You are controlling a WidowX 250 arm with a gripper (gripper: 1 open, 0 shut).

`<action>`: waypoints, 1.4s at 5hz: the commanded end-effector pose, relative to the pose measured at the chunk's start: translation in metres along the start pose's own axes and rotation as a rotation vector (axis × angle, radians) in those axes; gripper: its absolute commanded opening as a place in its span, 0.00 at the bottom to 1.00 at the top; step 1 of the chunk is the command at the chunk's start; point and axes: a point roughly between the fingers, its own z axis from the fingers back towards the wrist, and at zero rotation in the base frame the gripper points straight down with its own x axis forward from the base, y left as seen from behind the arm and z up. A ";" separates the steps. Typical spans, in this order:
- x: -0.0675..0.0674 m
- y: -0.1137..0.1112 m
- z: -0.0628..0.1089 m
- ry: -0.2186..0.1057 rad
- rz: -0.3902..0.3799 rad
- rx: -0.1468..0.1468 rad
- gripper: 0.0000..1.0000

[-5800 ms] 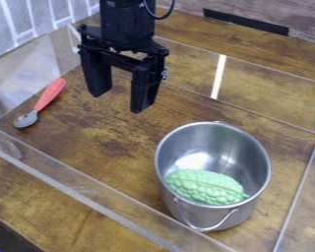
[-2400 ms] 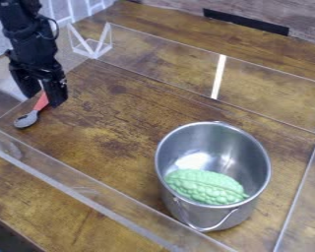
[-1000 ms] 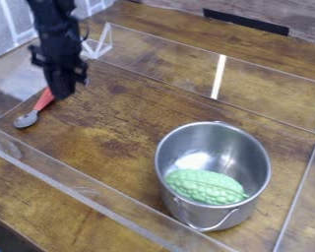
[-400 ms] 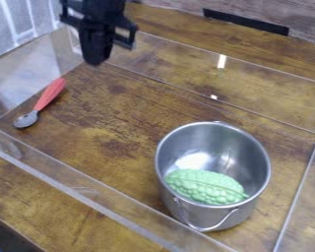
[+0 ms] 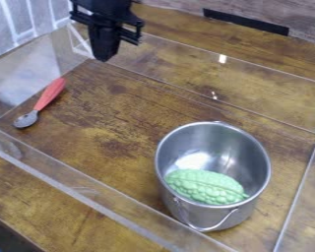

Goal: Move the pink spoon to the right

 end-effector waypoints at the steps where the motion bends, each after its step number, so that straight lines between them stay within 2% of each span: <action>1: 0.011 0.020 0.013 -0.077 -0.030 -0.008 0.00; 2: 0.014 0.031 0.010 -0.077 -0.070 -0.014 0.00; 4: 0.020 0.021 0.006 -0.060 -0.055 -0.009 0.00; 6: 0.002 0.012 0.022 -0.031 0.050 0.010 0.00; 7: -0.008 0.000 0.022 -0.037 0.002 0.003 0.00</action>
